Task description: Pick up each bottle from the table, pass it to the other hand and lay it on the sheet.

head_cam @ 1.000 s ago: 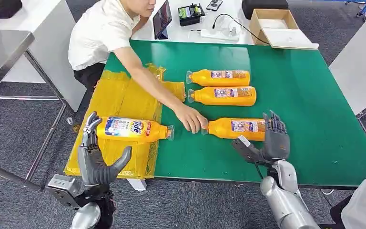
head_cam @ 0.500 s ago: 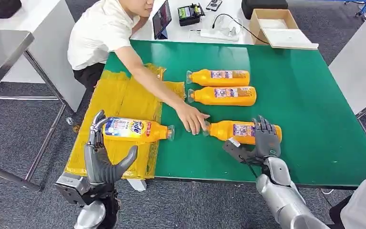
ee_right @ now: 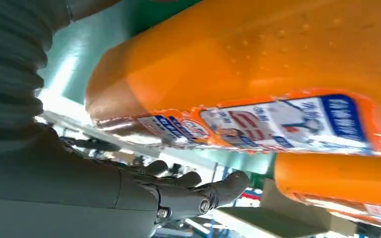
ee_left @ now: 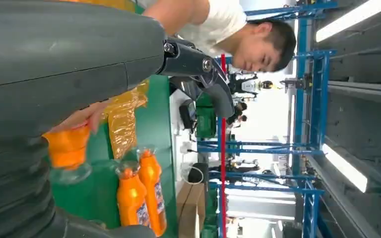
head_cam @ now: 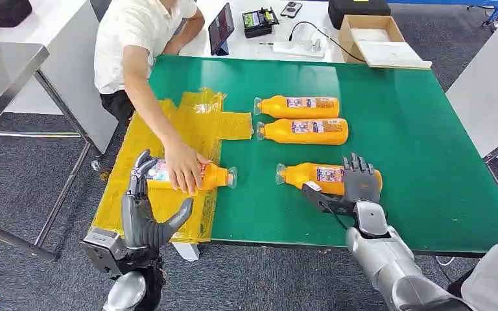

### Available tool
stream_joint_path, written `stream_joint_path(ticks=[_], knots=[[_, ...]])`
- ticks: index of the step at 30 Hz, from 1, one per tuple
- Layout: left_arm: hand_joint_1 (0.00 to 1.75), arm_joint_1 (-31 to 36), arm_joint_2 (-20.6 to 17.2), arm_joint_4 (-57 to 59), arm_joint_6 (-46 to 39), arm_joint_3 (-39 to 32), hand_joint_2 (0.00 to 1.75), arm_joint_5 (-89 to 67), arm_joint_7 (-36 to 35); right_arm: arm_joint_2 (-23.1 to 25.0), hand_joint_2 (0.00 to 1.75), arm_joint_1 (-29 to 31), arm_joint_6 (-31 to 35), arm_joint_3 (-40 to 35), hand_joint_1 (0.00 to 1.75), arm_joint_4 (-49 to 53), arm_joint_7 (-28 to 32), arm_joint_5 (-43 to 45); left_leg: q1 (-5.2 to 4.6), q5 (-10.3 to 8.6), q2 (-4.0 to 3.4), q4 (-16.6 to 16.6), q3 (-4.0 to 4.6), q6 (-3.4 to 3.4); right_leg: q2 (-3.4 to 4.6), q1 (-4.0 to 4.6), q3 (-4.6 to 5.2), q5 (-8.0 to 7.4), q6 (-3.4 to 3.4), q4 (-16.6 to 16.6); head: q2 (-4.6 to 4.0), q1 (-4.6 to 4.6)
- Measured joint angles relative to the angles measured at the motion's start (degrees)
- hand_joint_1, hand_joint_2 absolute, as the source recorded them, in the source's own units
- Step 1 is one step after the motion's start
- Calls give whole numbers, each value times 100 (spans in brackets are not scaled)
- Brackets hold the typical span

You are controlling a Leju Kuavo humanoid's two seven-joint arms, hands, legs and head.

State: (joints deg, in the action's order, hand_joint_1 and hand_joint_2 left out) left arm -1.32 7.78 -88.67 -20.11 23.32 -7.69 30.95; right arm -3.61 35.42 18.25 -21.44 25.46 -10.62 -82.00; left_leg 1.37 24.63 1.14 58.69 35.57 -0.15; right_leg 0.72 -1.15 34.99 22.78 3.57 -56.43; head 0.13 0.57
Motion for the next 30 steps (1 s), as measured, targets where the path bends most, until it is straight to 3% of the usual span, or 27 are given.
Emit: stream_joint_path(ticks=[4, 5, 6, 7, 13, 19, 23, 25, 30], knots=[[0, -3, 0, 0, 120, 0, 175, -2, -114, -22, 175, 77, -220, -55, 2, -20, -247, -75, 0, 0, -1, 0, -2, 0, 0, 0, 0, 0, 0, 0, 0, 0], [0, -3, 0, 0, 149, 2, 175, -2, -136, -35, 175, 110, -325, -61, 49, -33, -276, -83, 0, 0, -1, 0, -3, 0, 0, 1, 0, 0, 0, 0, 0, 0], [0, -1, 0, 0, 199, 2, 175, -2, -162, -55, 175, 151, -444, -68, 152, -55, -307, -114, 0, 0, -1, 0, -4, 0, 0, 0, 0, 0, 0, 0, 0, 2], [0, 2, 0, 2, 260, 9, 175, 2, -192, -81, 175, 195, -569, -72, 175, -75, -337, -151, 0, 0, 0, 0, -4, 0, 0, 0, -1, 0, 0, 0, 0, 2], [0, 40, -2, 59, 507, 81, 175, 170, -282, -387, 175, 367, -1274, -112, 175, -282, -270, -156, -4, 0, 3, 0, -7, 1, -2, -3, -7, -1, 1, 1, 0, 2], [0, 72, -4, 109, 614, 136, 175, 223, -365, -533, 175, 469, -1568, -90, 175, -372, -241, 24, -3, 1, 4, 1, -18, 0, -2, -1, -15, 1, 1, 4, 0, 0], [0, 97, -11, 149, 651, 144, 175, 216, -374, -621, 175, 459, -1655, 88, 175, -389, 193, 457, -2, 1, 5, 1, -21, 0, -3, 0, -16, 1, 1, 5, 0, 0], [0, 113, -22, 168, 679, 144, 175, 221, -354, -682, 175, 428, -1690, 303, 175, -391, 683, 871, -2, 1, 5, 0, -23, 1, -3, 0, -20, 1, 1, 4, 0, -2], [0, 145, -50, 188, 708, 146, 175, 234, -335, -730, 175, 360, -1688, 618, 175, -391, 949, 1104, -2, 4, 1, 0, -34, 0, -1, 1, -27, 2, 1, 6, 0, 0]])
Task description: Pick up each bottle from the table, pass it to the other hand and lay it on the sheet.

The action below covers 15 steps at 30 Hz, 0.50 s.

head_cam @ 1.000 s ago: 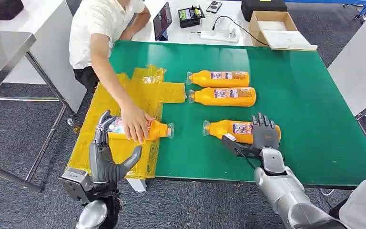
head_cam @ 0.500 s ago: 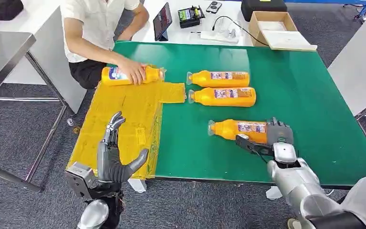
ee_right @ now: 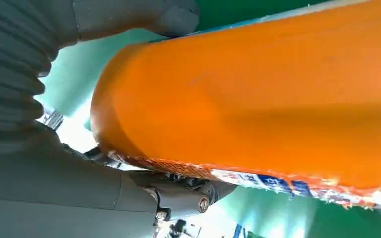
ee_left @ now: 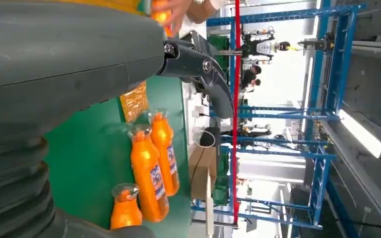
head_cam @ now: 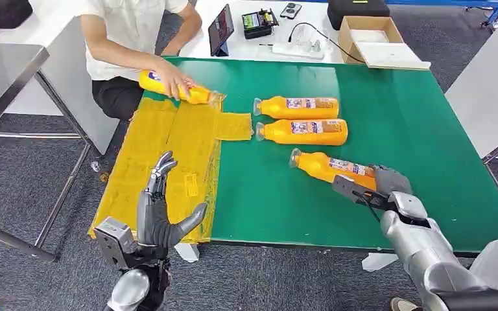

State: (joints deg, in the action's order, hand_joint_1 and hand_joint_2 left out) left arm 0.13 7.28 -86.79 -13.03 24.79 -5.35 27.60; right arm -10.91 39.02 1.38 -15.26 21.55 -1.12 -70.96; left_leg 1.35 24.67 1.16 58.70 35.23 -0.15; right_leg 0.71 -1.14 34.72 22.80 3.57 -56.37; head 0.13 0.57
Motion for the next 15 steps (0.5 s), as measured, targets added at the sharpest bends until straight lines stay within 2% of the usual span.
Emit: stream_joint_path(ticks=[5, 7, 9, 12, 15], knots=[[0, -17, -33, -7, -121, 0, 175, 42, 160, 13, 175, -245, 337, 462, 175, 24, 1298, 988, 4, 2, 3, -1, -1, 0, -1, 4, -14, 1, -1, -2, 0, -2], [0, -77, -39, -59, -284, 0, 175, 52, 199, 114, 175, -444, 466, 714, 175, 118, 2015, 1670, 8, 15, -8, -2, -7, -7, 4, 11, -13, -1, -3, -3, 0, -2], [0, -141, -39, -114, -378, 0, 175, 162, 127, 289, 175, -680, 479, 939, 175, 293, 2476, 2174, 9, 22, -29, -2, -15, -4, 21, 13, -11, -2, -4, -3, 0, 2], [0, -322, -16, -188, -367, 0, 175, 592, -312, 565, 175, -1279, 416, 1039, 175, 1047, 2703, 2976, 24, 22, -24, -2, -16, -6, 19, 27, -15, 7, -9, -3, 0, -2], [0, -539, -15, -203, -347, 22, 175, 807, -466, 802, 175, -2056, 201, 903, 175, 2251, 2593, 3779, 29, 22, -18, -2, 6, -7, 16, 32, -2, 12, -13, -6, 0, 0]])
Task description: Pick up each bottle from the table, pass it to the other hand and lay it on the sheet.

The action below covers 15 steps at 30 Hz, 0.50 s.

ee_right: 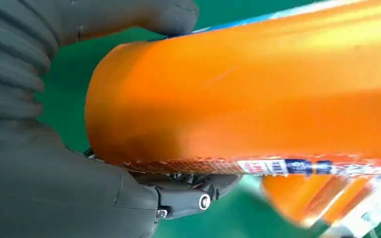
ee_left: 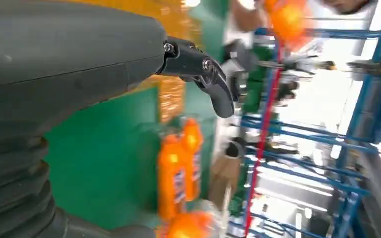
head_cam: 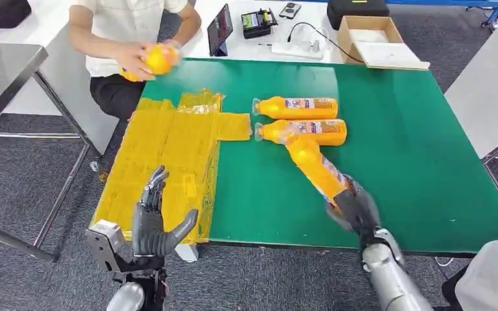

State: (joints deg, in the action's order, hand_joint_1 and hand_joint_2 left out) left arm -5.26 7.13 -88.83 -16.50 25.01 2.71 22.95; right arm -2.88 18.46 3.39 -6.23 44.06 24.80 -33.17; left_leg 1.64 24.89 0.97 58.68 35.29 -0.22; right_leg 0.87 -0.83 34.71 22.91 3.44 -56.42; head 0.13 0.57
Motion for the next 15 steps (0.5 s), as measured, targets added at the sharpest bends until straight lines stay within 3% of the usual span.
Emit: stream_joint_path(ticks=[5, 15], knots=[[0, -124, 4, 0, 48, 74, 175, 199, -83, 175, 175, -702, -44, -374, 175, 1221, -183, 441, -1, -3, 9, 0, 35, -1, -8, -3, 32, 0, 0, -1, 0, 0], [0, -102, 9, 68, 317, 302, 175, 574, -223, 385, 175, -1011, -94, -1021, 175, 2339, -148, 823, -7, -1, 5, 0, 44, 0, -7, -11, 46, 0, 1, -1, 0, 0]])
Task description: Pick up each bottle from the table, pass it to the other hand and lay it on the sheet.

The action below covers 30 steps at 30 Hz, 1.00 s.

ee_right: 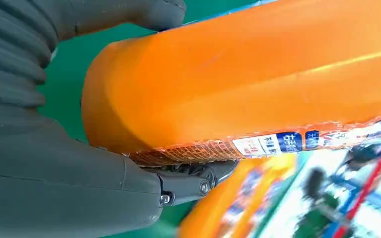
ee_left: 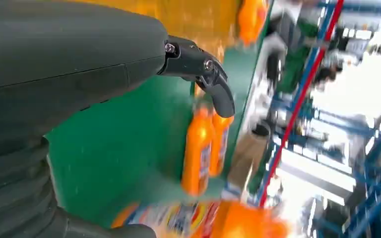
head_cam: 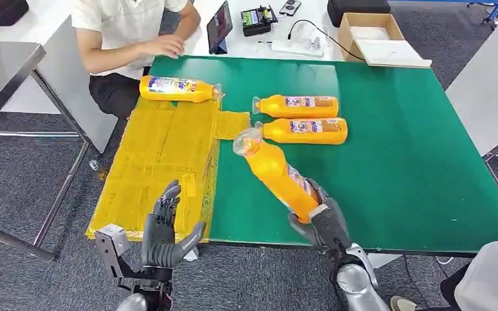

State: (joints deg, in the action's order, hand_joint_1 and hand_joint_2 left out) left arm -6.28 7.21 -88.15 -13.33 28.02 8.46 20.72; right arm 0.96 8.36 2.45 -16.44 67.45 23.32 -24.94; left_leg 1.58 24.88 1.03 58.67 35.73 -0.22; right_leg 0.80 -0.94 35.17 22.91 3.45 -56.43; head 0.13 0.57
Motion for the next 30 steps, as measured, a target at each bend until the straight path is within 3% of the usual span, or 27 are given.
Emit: stream_joint_path(ticks=[14, 30], knots=[[0, 422, 72, 465, 548, 284, 175, 317, -68, 378, 175, 511, -240, -1649, 175, -186, 87, 218, 1, -3, 3, 0, 5, -3, -2, 1, 2, 0, 0, -2, 0, -2], [0, 553, 157, 457, 546, 280, 175, 839, 151, 444, 175, 765, -168, -2472, 175, -713, 271, 54, 2, -3, 1, 0, 5, -3, 0, 1, 4, 0, 0, -2, 0, 0]])
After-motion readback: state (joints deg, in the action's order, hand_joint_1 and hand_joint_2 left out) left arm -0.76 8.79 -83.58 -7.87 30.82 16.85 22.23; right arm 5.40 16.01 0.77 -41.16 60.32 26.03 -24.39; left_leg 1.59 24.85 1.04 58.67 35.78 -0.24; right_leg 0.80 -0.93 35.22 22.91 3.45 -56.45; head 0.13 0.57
